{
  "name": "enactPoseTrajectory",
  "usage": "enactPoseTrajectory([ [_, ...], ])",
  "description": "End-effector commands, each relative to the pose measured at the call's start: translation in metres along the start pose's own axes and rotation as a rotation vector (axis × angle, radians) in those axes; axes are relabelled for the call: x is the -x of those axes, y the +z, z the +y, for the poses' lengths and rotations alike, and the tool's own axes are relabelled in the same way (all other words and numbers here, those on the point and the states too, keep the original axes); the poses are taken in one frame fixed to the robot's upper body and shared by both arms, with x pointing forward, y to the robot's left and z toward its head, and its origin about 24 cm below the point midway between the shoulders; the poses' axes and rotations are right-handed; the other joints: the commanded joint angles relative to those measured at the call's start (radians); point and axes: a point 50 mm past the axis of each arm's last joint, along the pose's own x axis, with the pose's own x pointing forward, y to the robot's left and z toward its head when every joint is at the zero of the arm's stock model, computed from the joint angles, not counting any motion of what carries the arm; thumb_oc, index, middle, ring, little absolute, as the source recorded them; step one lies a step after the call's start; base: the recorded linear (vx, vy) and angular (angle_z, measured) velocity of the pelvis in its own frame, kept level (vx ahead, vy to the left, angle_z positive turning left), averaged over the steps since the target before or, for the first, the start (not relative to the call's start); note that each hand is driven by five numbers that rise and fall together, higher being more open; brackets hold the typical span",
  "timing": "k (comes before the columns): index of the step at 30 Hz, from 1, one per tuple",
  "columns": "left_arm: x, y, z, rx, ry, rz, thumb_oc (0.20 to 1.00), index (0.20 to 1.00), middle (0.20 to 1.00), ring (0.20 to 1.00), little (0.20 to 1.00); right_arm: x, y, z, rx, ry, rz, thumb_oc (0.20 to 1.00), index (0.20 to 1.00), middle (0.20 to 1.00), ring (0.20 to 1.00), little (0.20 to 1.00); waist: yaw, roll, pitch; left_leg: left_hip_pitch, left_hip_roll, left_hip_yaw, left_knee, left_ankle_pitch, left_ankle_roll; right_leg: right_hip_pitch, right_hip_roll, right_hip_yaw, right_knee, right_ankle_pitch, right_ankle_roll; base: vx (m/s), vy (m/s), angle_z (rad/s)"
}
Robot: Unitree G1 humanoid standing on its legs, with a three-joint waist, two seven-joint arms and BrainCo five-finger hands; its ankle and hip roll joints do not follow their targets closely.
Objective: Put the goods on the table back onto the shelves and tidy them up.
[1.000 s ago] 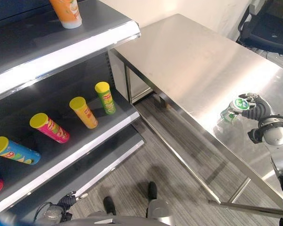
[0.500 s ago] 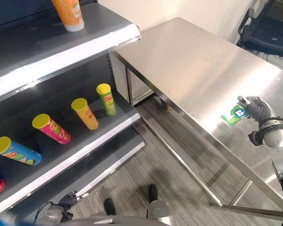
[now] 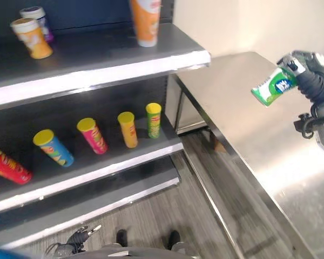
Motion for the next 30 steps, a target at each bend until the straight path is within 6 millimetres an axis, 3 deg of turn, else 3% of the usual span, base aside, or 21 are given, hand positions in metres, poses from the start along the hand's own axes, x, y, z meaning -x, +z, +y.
enactPoseTrajectory([
  [1,-0.004,0.028,0.030,0.040,0.088,-0.087,1.000,1.000,1.000,1.000,1.000,-0.020,0.028,-0.029,-0.046,-0.124,-0.151,0.200,0.200,0.200,0.200,0.200,0.043,-0.064,0.043,0.029,0.076,0.011,0.097,-0.083,-0.125,-0.014,-0.069,0.044,0.053,-0.147,0.064,-0.06,-0.031,0.54],
  [3,-0.002,0.020,0.030,0.073,0.092,-0.065,1.000,1.000,1.000,1.000,1.000,-0.026,0.039,-0.030,-0.028,-0.093,-0.184,0.200,0.200,0.200,0.200,0.200,0.056,-0.068,0.058,-0.020,0.085,0.173,0.160,-0.070,-0.106,0.007,-0.095,-0.040,0.057,-0.151,0.064,-0.10,0.001,0.78],
  [5,-0.001,0.015,0.031,0.075,0.093,-0.046,1.000,1.000,1.000,1.000,1.000,-0.029,0.041,-0.026,-0.030,-0.081,-0.191,0.200,0.200,0.200,0.200,0.200,0.061,-0.064,0.054,-0.016,0.085,0.191,0.156,-0.070,-0.103,0.009,-0.096,-0.049,0.058,-0.149,0.064,-0.02,0.025,0.98],
  [11,0.001,0.001,0.036,0.060,0.114,0.008,1.000,1.000,1.000,1.000,1.000,-0.041,0.057,-0.010,-0.052,-0.013,-0.253,0.200,0.200,0.200,0.200,0.200,0.085,-0.059,0.031,0.011,0.060,0.174,0.118,-0.089,-0.099,0.027,-0.117,-0.063,0.079,-0.158,0.079,0.05,0.045,0.64],
  [13,0.001,-0.002,0.039,0.027,0.123,0.024,1.000,1.000,1.000,1.000,1.000,-0.053,0.064,0.003,-0.063,0.031,-0.275,0.200,0.200,0.200,0.200,0.200,0.107,-0.061,0.028,0.008,0.037,0.158,0.126,-0.105,-0.087,0.025,-0.141,-0.066,0.097,-0.154,0.086,0.03,0.098,0.26],
  [18,0.003,-0.005,0.045,-0.003,0.137,0.036,1.000,1.000,1.000,1.000,1.000,-0.075,0.060,0.012,-0.005,0.053,-0.230,0.200,0.200,0.200,0.200,0.200,0.140,-0.062,0.025,0.008,0.004,0.136,0.135,-0.129,-0.069,0.028,-0.176,-0.081,0.116,-0.138,0.102,0.03,0.103,0.16],
  [24,0.004,-0.011,0.047,-0.011,0.139,0.047,1.000,1.000,1.000,1.000,1.000,-0.093,0.058,0.012,0.060,0.048,-0.191,0.200,0.200,0.200,0.200,0.200,0.164,-0.052,0.030,0.020,-0.054,0.121,0.138,-0.162,-0.029,-0.010,-0.252,-0.078,0.236,-0.130,0.132,0.03,0.145,0.03],
  [25,0.004,-0.010,0.048,-0.018,0.139,0.046,1.000,1.000,1.000,1.000,1.000,-0.097,0.059,0.010,0.069,0.046,-0.192,0.200,0.200,0.200,0.200,0.200,0.167,-0.049,0.033,0.025,-0.064,0.117,0.137,-0.166,-0.021,-0.022,-0.270,-0.073,0.277,-0.128,0.136,-0.01,0.100,0.05],
  [26,0.003,-0.003,0.051,-0.058,0.140,0.028,1.000,1.000,1.000,1.000,1.000,-0.099,0.054,0.008,0.077,0.046,-0.164,0.200,0.200,0.200,0.200,0.200,0.154,-0.044,0.044,0.012,-0.075,0.099,0.138,-0.147,-0.008,-0.064,-0.272,-0.025,0.337,-0.111,0.132,0.01,0.085,0.05],
  [27,0.002,0.002,0.052,-0.067,0.140,0.015,1.000,1.000,1.000,1.000,1.000,-0.101,0.052,0.006,0.085,0.048,-0.148,0.200,0.200,0.200,0.200,0.200,0.149,-0.043,0.048,0.013,-0.078,0.085,0.132,-0.146,-0.010,-0.077,-0.254,0.030,0.323,-0.115,0.133,0.01,-0.001,0.37],
  [28,0.001,0.011,0.056,-0.068,0.142,-0.011,1.000,1.000,1.000,1.000,1.000,-0.106,0.044,0.003,0.096,0.048,-0.103,0.200,0.200,0.200,0.200,0.200,0.142,-0.041,0.060,0.009,-0.083,0.062,0.139,-0.146,-0.014,-0.098,-0.224,0.125,0.242,-0.106,0.130,0.03,-0.046,0.68],
  [29,0.001,0.011,0.055,-0.066,0.140,-0.011,1.000,1.000,1.000,1.000,1.000,-0.107,0.045,0.003,0.097,0.049,-0.106,0.200,0.200,0.200,0.200,0.200,0.141,-0.039,0.059,0.007,-0.083,0.063,0.139,-0.146,-0.014,-0.100,-0.222,0.126,0.239,-0.103,0.130,0.02,-0.054,0.76],
  [30,0.002,0.014,0.061,-0.075,0.147,-0.027,1.000,1.000,1.000,1.000,1.000,-0.111,0.051,-0.003,0.122,0.048,-0.111,0.200,0.200,0.200,0.200,0.200,0.143,-0.045,0.063,-0.005,-0.091,0.042,0.158,-0.147,-0.019,-0.082,-0.215,0.167,0.194,-0.107,0.133,0.03,-0.048,0.48],
])
